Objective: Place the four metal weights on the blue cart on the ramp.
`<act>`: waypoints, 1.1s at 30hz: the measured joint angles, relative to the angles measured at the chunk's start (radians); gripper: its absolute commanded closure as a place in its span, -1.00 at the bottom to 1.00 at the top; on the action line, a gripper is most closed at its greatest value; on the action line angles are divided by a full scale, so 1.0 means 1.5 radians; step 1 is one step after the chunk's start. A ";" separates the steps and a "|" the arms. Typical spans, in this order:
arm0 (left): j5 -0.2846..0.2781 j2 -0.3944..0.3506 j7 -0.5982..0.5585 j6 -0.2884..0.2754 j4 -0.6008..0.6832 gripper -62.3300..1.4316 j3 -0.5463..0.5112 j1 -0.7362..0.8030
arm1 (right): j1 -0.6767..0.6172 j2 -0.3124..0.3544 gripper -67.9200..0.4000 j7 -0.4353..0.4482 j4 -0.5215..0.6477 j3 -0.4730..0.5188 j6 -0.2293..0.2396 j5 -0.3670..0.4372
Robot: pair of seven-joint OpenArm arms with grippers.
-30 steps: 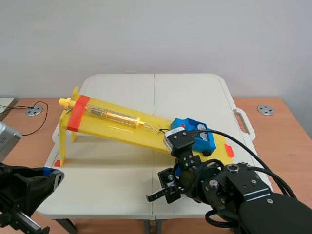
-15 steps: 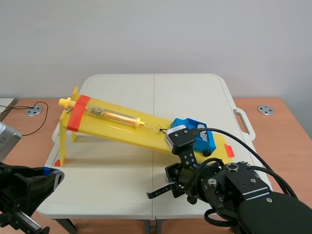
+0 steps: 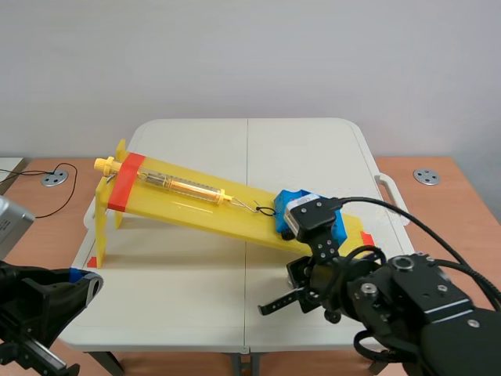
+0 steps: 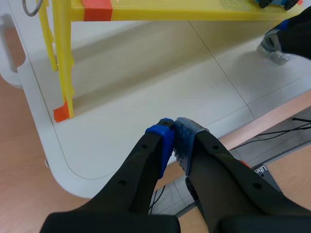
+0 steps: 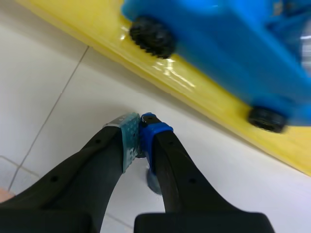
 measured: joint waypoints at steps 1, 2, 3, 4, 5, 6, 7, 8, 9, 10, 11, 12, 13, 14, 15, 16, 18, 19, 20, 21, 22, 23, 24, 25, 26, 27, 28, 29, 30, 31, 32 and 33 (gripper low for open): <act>0.000 0.000 0.000 0.000 0.000 0.86 0.000 0.000 | -0.011 0.010 0.96 -0.010 0.030 0.000 0.000 0.006; 0.000 0.000 0.000 0.000 0.000 0.86 0.000 0.000 | -0.024 0.019 0.96 -0.020 0.060 0.001 0.000 0.013; 0.000 0.000 0.000 0.000 0.000 0.86 0.000 0.000 | -0.036 0.028 0.96 -0.028 0.091 0.003 0.001 0.021; 0.000 0.000 0.000 0.000 0.000 0.86 0.000 0.000 | -0.049 0.035 0.96 -0.037 0.121 0.007 0.005 0.031; 0.000 0.000 0.000 0.000 0.000 0.86 0.000 0.000 | -0.061 0.042 0.96 -0.047 0.152 0.012 0.008 0.042; 0.000 0.000 0.000 0.000 0.000 0.86 0.000 0.000 | -0.073 0.048 0.96 -0.056 0.181 0.020 0.014 0.055; 0.000 0.000 0.000 0.000 0.000 0.86 0.000 0.000 | -0.086 0.053 0.96 -0.066 0.209 0.027 0.019 0.069; 0.000 0.000 0.000 0.000 0.000 0.86 0.000 0.000 | -0.098 0.058 0.96 -0.076 0.237 0.037 0.022 0.084; 0.000 0.000 0.000 0.000 0.000 0.86 0.000 0.000 | -0.111 0.062 0.96 -0.085 0.263 0.047 0.023 0.100; 0.000 0.000 0.000 0.000 0.000 0.86 0.000 0.000 | -0.124 0.066 0.96 -0.095 0.288 0.060 0.025 0.116; 0.000 0.000 0.000 0.000 0.000 0.86 0.000 0.000 | -0.135 0.068 0.96 -0.101 0.311 0.075 0.030 0.131; 0.000 0.000 0.000 0.000 0.000 0.86 0.000 0.000 | -0.146 0.070 0.96 -0.110 0.333 0.093 0.034 0.146; 0.000 0.000 0.000 0.000 0.000 0.86 0.000 0.000 | -0.155 0.071 0.96 -0.118 0.353 0.111 0.035 0.160; 0.000 0.000 0.000 0.000 0.000 0.86 0.000 0.000 | -0.162 0.071 0.96 -0.126 0.372 0.130 0.035 0.172; 0.000 0.000 0.000 0.000 0.000 0.86 0.000 0.000 | -0.168 0.071 0.96 -0.133 0.389 0.149 0.035 0.182; 0.000 0.000 0.000 0.000 0.000 0.86 0.000 0.000 | -0.171 0.071 0.96 -0.139 0.403 0.168 0.035 0.190; 0.000 0.000 0.000 0.000 0.000 0.86 0.000 0.000 | -0.171 0.071 0.96 -0.150 0.424 0.203 0.035 0.196; 0.000 0.000 0.000 0.000 0.000 0.86 0.000 0.000 | -0.169 0.071 0.96 -0.151 0.430 0.218 0.035 0.196; 0.000 0.000 0.000 0.000 0.000 0.86 0.000 0.000 | -0.168 0.071 0.96 -0.152 0.434 0.232 0.035 0.196; 0.000 0.000 0.000 0.000 0.000 0.86 0.000 0.000 | -0.166 0.071 0.96 -0.152 0.434 0.242 0.034 0.195; 0.000 0.000 0.000 0.000 0.000 0.86 0.000 0.000 | -0.163 0.071 0.96 -0.153 0.434 0.249 0.033 0.193; 0.000 0.000 0.000 0.000 0.000 0.86 0.000 0.000 | -0.158 0.071 0.96 -0.157 0.434 0.252 0.032 0.188; 0.000 0.000 0.000 0.000 0.000 0.86 0.000 0.000 | -0.154 0.071 0.96 -0.160 0.434 0.253 0.030 0.183; 0.000 0.000 0.000 0.000 0.000 0.86 0.000 0.000 | -0.147 0.071 0.96 -0.161 0.434 0.253 0.029 0.178; 0.000 0.000 0.000 0.000 0.000 0.86 0.000 0.000 | -0.139 0.071 0.96 -0.162 0.433 0.253 0.030 0.174; 0.000 0.000 0.000 0.000 0.000 0.86 0.000 0.000 | -0.129 0.071 0.96 -0.162 0.431 0.252 0.030 0.170; 0.000 0.000 0.000 0.000 0.000 0.86 0.000 0.000 | -0.118 0.071 0.96 -0.162 0.426 0.249 0.027 0.164; 0.000 0.000 0.000 0.000 0.000 0.86 0.000 0.000 | -0.106 0.071 0.96 -0.162 0.420 0.246 0.024 0.159; 0.000 0.000 0.000 0.000 0.000 0.86 0.000 0.000 | -0.092 0.071 0.96 -0.161 0.411 0.242 0.018 0.155; 0.000 0.000 0.000 0.000 0.000 0.86 0.000 0.000 | -0.079 0.071 0.96 -0.161 0.400 0.237 0.016 0.148; 0.000 0.000 0.000 0.000 0.000 0.86 0.000 0.000 | -0.065 0.070 0.96 -0.161 0.386 0.231 0.015 0.141; 0.000 0.000 0.000 0.000 0.000 0.86 0.000 0.000 | -0.052 0.068 0.96 -0.161 0.370 0.226 0.015 0.135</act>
